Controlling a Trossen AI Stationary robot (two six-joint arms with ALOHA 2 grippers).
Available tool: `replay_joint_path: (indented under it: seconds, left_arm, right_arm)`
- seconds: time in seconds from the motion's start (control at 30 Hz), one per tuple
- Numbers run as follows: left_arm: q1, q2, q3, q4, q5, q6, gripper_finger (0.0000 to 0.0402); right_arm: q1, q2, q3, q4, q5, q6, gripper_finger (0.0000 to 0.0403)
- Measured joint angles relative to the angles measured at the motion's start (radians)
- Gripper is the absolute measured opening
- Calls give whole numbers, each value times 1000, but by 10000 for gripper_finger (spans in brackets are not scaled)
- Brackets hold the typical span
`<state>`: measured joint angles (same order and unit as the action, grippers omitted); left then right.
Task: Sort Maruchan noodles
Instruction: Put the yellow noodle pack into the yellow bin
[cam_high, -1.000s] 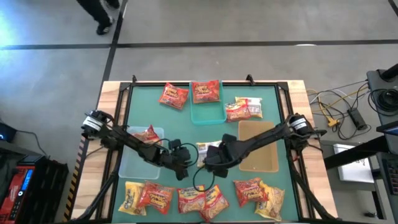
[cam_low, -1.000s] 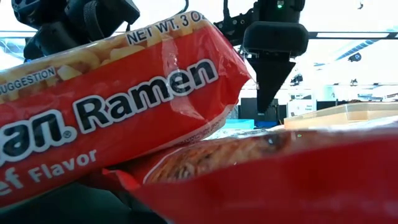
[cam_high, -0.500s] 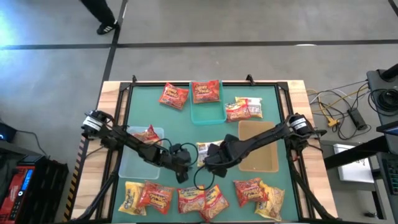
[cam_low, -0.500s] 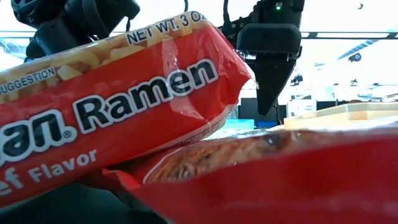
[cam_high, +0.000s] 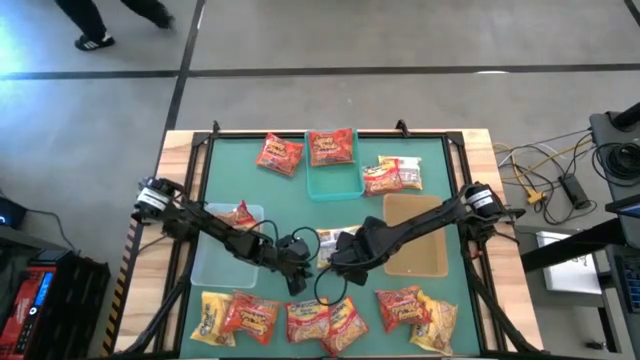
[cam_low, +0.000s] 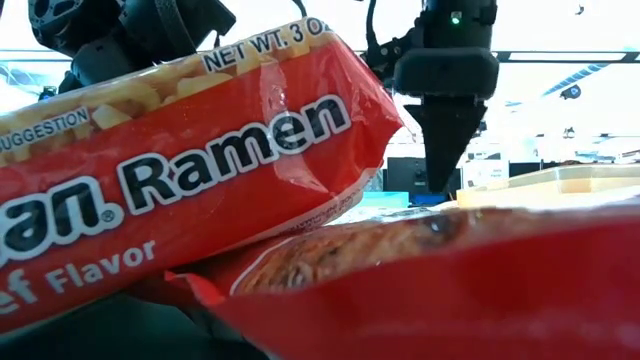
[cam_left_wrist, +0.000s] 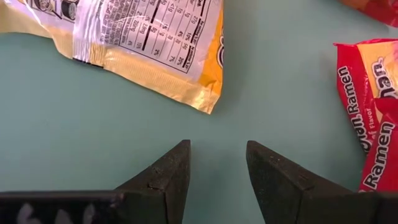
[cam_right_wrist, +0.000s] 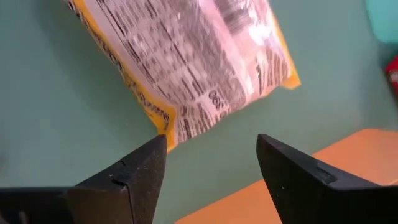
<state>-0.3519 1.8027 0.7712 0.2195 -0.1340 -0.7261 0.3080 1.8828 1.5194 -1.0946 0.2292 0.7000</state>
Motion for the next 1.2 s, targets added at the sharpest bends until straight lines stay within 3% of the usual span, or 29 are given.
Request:
replay_joint_path:
  seconds: [0.27, 0.43, 0.8, 1.0, 1.2]
  left_arm:
    - [8, 0, -48, 103, -30, -41, 142]
    - [10, 2, -69, 154, -123, -44, 142]
    - [34, 21, -66, 194, -253, 7, 142]
    - [58, 67, -66, 263, -237, 6, 142]
    - [58, 71, -66, 328, -107, 2, 142]
  right_arm:
    - [2, 0, -91, -1, -2, -4, 239]
    - [2, 0, -158, 24, 1, -4, 239]
    - [2, 0, -217, 239, 66, -59, 233]
    - [1, 0, -218, 359, 82, -109, 233]
    - [2, 0, -213, 394, 78, -123, 233]
